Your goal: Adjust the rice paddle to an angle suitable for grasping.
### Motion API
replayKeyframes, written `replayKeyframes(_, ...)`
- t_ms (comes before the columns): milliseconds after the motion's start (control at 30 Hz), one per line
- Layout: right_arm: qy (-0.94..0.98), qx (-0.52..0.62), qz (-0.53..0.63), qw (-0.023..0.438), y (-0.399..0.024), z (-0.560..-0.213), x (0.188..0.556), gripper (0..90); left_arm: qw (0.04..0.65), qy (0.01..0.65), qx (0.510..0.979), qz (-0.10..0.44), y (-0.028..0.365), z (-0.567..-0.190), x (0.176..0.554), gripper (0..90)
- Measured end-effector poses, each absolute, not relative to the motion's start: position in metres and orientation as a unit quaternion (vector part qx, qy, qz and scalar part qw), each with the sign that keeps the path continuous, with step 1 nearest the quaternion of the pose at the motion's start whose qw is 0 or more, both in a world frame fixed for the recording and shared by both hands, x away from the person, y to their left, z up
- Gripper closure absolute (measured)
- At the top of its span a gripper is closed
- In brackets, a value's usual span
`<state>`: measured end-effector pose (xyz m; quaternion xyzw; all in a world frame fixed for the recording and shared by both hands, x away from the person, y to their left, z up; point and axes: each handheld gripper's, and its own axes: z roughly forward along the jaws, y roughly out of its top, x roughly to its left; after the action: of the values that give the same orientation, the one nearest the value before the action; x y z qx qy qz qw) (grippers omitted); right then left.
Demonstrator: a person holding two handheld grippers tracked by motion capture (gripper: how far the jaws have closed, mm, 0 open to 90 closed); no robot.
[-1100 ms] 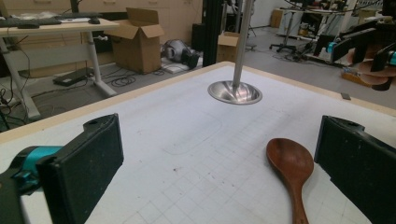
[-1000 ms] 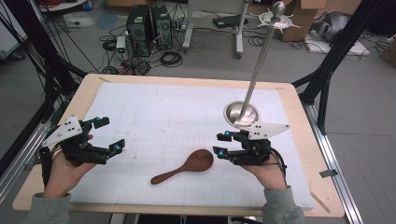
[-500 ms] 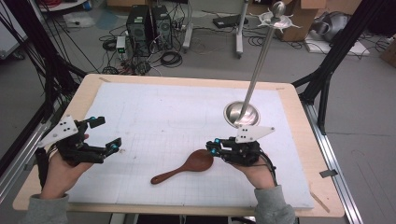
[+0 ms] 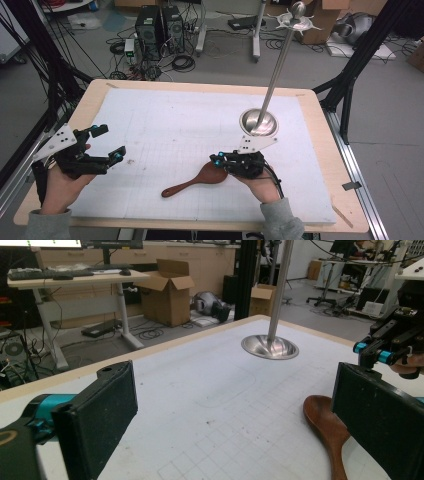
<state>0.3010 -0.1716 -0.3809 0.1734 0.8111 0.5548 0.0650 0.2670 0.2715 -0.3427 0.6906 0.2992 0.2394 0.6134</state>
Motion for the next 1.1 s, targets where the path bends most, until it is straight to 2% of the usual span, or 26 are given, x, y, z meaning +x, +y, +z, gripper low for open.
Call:
replayKeyframes(733, 0.847, 0.172, 0.502, 0.028, -0.124, -0.414, 0.31, 89.6, 0.614, 0.307, 0.681, 0.255, 0.283, -0.342, 0.26, 5.1)
replayKeyframes(1100, 0.868, 0.163, 0.468, 0.026, -0.101, -0.426, 0.309, 89.5, 0.604, 0.312, 0.694, 0.237, 0.284, -0.346, 0.26, 5.1)
